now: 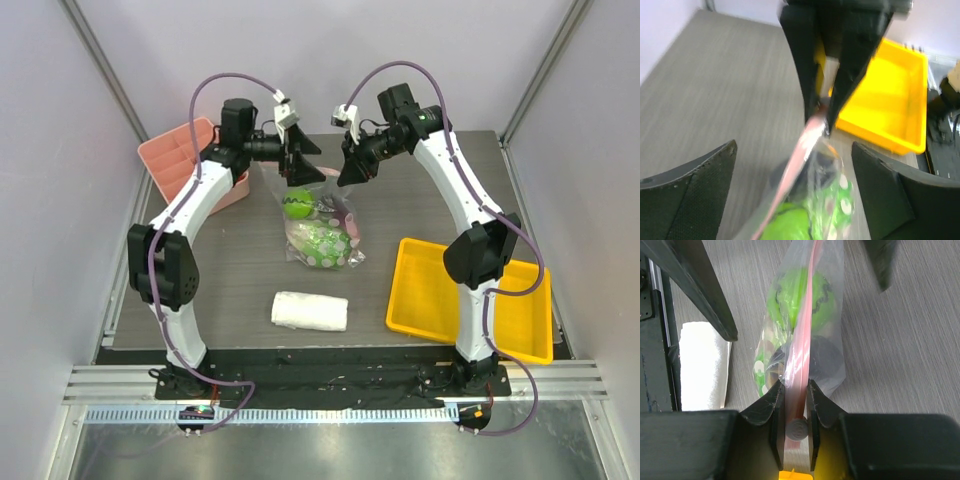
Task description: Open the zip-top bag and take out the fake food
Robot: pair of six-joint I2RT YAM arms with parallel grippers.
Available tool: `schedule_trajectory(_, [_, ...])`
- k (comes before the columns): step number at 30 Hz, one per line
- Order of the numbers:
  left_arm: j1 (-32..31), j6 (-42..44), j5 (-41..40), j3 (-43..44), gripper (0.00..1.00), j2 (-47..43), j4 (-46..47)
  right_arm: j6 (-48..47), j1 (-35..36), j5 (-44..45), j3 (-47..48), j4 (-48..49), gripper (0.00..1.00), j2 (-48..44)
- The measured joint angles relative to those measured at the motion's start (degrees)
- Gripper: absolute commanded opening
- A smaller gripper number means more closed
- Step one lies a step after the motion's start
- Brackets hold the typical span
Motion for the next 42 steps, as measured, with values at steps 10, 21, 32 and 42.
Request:
schedule_trajectory(10, [-5.9, 15.0, -5.4, 3.6, 0.0, 3.4, -20.7, 1.6, 0.0, -0.5, -0.9, 1.3, 0.58, -0.2])
schedule_trajectory(21, [-5.6, -1.1, -20.7, -19.6, 0.0, -9.4, 1.6, 32.2, -1.3, 13.7, -39.3, 33.8, 0.93, -16.3])
schedule_trajectory(32, [-11.0, -10.7, -33.9, -30.4, 0.03, -20.2, 12.9, 51.6, -1.8, 8.2, -62.8, 75.6, 0.86, -30.3])
schedule_trajectory(42, [-12.6, -10.8, -36.1, -30.2, 0.58, -22.1, 11.0, 53.7, -1.8, -3.3, -63.9, 87.6, 0.7, -27.9])
